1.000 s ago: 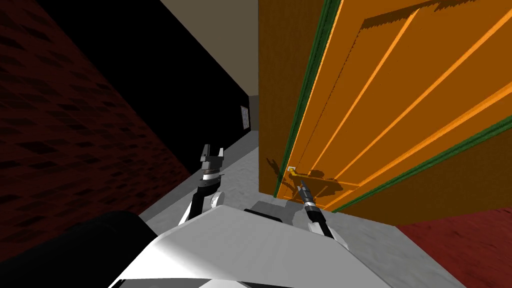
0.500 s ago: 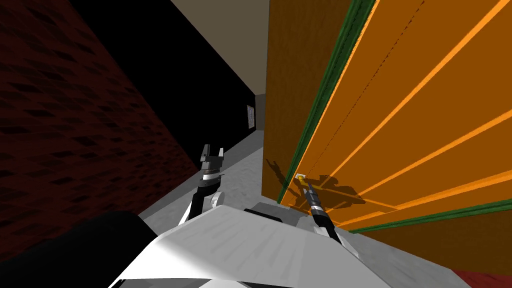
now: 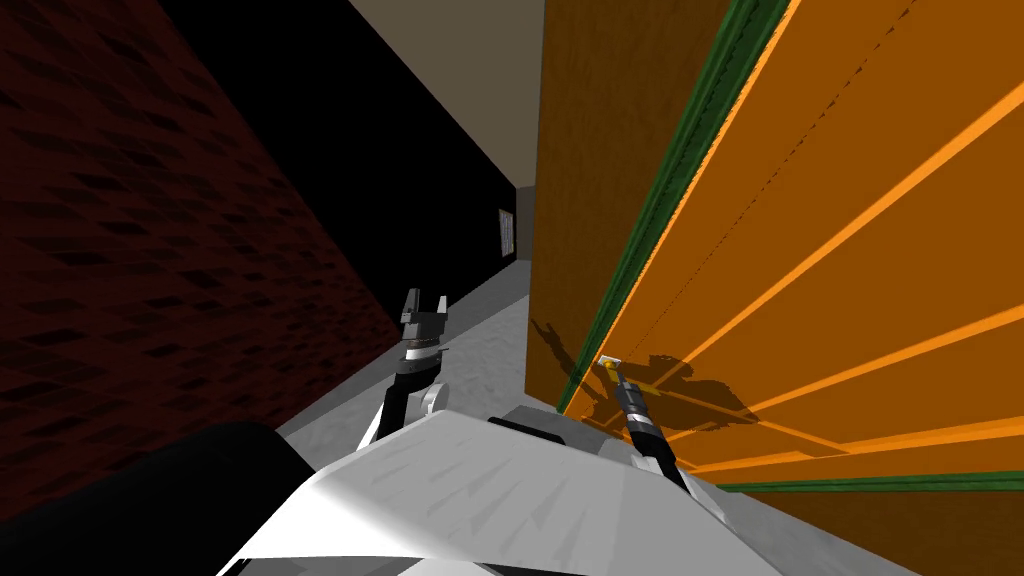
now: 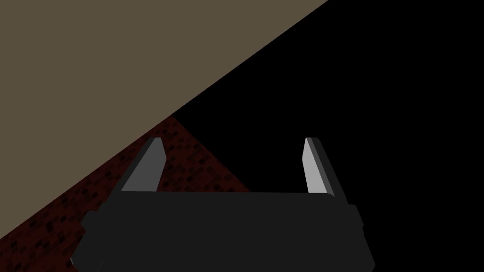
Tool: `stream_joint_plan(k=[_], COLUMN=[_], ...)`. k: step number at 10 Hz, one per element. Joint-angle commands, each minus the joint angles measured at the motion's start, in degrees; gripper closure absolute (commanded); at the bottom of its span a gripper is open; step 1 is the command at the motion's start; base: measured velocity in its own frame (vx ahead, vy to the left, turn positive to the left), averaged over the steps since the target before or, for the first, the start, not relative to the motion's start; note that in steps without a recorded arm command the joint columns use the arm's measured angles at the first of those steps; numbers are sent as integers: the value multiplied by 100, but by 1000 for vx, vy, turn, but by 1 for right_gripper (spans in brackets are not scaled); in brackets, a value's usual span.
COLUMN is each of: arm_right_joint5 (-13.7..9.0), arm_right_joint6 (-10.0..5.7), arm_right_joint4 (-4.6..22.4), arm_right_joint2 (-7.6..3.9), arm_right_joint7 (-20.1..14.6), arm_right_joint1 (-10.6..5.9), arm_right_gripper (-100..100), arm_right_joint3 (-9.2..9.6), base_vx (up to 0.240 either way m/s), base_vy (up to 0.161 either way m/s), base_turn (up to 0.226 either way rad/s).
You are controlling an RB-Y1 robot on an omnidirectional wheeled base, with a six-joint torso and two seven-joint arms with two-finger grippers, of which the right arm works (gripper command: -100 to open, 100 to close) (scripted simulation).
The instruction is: Pull the door open
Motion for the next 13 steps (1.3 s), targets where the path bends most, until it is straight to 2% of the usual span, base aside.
stream_joint_plan(k=[1, 4, 7, 13], arm_right_joint5=[0, 0, 84, 289], arm_right_joint6=[-3, -3, -145, -527], arm_right_joint4=[1, 1, 9, 9], arm_right_joint2=[3, 3, -120, -416], arm_right_joint7=[0, 0, -179, -620], arm_right_joint1=[2, 2, 111, 365], arm_right_gripper=[100, 100, 100, 100], arm_right_joint3=[3, 3, 130, 444], base_vx=[-15, -3, -139, -203], base_vy=[6, 1, -40, -54], base_turn=[1, 0, 93, 105])
